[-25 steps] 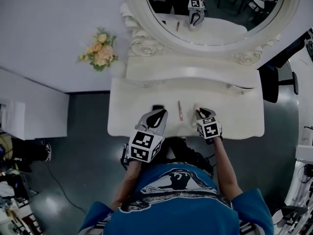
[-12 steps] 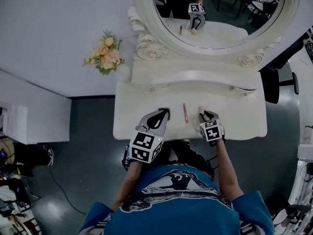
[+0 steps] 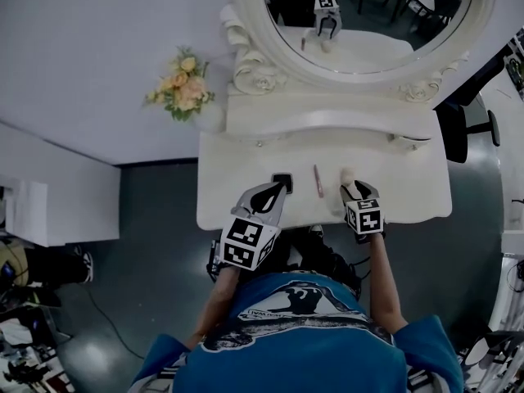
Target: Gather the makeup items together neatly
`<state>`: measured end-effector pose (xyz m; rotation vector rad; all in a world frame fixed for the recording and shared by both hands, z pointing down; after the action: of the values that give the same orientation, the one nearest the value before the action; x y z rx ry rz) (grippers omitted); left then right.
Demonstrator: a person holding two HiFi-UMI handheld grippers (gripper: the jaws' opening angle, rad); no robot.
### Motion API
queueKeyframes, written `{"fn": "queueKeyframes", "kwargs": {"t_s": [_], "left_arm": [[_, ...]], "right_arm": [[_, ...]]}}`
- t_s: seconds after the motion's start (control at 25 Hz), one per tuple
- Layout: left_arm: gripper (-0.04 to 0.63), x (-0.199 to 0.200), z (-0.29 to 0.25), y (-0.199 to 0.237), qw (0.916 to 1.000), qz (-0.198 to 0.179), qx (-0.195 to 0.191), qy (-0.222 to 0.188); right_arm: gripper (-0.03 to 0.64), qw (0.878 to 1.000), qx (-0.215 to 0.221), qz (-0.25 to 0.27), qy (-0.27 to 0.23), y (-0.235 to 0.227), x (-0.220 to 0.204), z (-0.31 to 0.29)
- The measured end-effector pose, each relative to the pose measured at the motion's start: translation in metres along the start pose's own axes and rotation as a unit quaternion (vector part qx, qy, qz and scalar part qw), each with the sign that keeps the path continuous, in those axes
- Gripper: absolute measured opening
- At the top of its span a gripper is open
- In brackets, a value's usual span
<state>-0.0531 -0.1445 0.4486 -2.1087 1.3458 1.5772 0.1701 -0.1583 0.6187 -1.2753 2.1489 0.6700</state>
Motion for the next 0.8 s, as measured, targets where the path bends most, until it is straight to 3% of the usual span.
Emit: {"fn": "queueKeyframes", "kwargs": {"t_s": [0.52,0.8], "left_arm": [[0.018,-0.035,0.026,0.008,0.9992,0.002,-0.026,0.031],[0.018,-0.050,0.027,0.006,0.9990,0.016,-0.031,0.030]], "right_arm": [[0.192,0.994,-0.003,-0.021,-0.109,0.067,0.041,0.059],[0.163,0.992,-0.011,0.004,-0.123,0.085,0.052,0.084]]}}
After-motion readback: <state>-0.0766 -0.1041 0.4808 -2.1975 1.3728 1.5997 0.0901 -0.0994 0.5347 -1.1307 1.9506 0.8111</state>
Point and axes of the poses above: the fingertips, and each gripper's own axes: z backward along the fingers, y to its left, x out of its top, the point moved 2 cm from there along z, backward along the fingers, and after that the axes turned 12 degrees about z, right-handed, at the moved point
